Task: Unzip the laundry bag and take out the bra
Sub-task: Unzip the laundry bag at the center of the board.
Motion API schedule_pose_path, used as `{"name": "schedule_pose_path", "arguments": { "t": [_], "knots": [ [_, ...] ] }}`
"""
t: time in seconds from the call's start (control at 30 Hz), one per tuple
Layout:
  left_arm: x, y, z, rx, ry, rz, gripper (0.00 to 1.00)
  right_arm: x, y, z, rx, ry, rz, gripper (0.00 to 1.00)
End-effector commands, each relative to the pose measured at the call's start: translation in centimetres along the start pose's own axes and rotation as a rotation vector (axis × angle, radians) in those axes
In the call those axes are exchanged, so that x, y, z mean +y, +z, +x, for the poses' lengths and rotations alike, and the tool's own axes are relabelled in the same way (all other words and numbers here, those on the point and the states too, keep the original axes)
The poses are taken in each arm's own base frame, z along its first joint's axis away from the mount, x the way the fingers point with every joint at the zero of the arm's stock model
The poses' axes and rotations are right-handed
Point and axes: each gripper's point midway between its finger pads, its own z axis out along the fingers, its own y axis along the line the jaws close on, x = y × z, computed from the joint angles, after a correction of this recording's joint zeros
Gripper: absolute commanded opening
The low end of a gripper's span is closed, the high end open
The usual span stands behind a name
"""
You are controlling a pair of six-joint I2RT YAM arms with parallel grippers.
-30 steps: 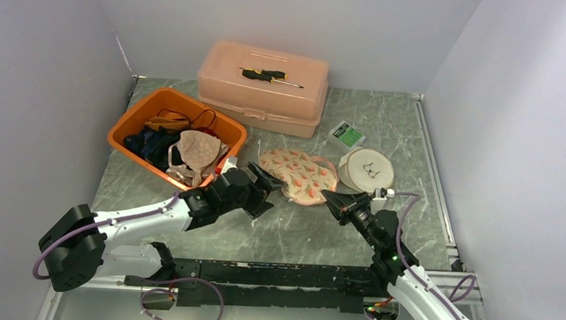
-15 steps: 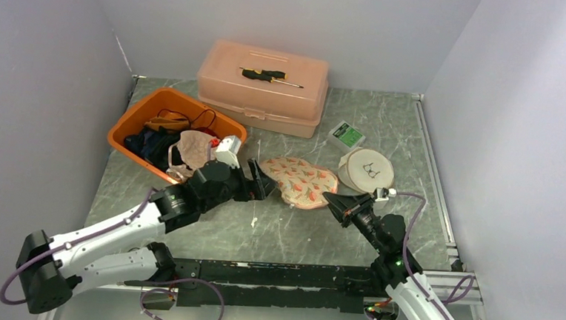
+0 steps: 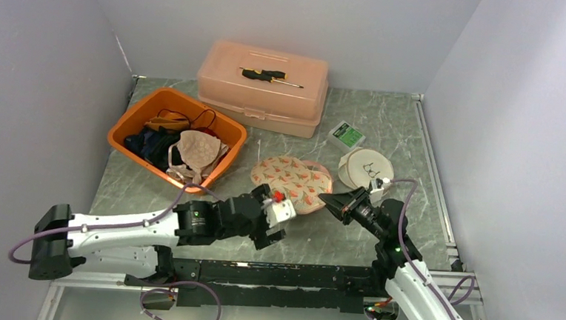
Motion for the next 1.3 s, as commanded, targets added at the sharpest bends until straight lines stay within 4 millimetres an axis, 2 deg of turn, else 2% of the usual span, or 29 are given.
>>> {"name": "schedule_pose_path", "arguments": {
  "t": [0.0,0.07,0.13,0.27,0.5,0.73,0.83,0.97,1.1,1.2,1.23,1.27],
  "knots": [
    [2.3,0.1,-0.7,-0.046,0.33,-0.117,0.94,5.4,-0.8,1.5,0.095,-0.111,-0.136,0.0],
    [2.7,-0.3,-1.8,-0.124,0.375,-0.138,0.94,5.6,-1.0,1.6,0.1,-0.113,-0.149,0.0],
    [3.3,-0.3,-1.4,-0.149,0.433,-0.17,0.94,5.6,-1.1,1.8,0.11,-0.107,-0.157,0.0],
    [3.9,1.1,-1.6,-0.167,0.517,-0.222,0.94,6.0,-1.3,2.4,0.151,-0.095,-0.182,0.0],
    [4.3,3.1,-1.9,-0.181,0.531,-0.231,0.94,8.1,-2.0,3.1,0.196,-0.059,-0.241,0.0],
    [5.1,3.5,-0.6,-0.152,0.511,-0.261,0.86,9.7,-2.5,3.0,0.181,-0.037,-0.266,0.0],
    [5.1,3.6,-0.2,-0.136,0.504,-0.26,0.74,10.0,-2.6,2.9,0.176,-0.04,-0.268,0.0],
    [5.1,3.3,-0.2,-0.148,0.477,-0.264,0.45,9.9,-2.6,2.9,0.175,-0.037,-0.269,0.0],
    [5.0,2.8,-0.8,-0.164,0.459,-0.26,0.28,9.5,-2.6,2.9,0.173,-0.045,-0.261,0.0],
    [4.6,2.3,-1.2,-0.163,0.445,-0.225,0.15,9.6,-2.6,2.7,0.153,-0.124,-0.231,0.0],
    [4.3,2.1,-1.5,-0.163,0.44,-0.207,0.1,9.7,-2.6,2.5,0.134,-0.189,-0.207,0.01],
    [4.0,1.8,-1.6,-0.158,0.433,-0.185,0.08,9.6,-2.6,2.2,0.111,-0.257,-0.17,0.14]
  ]
}}
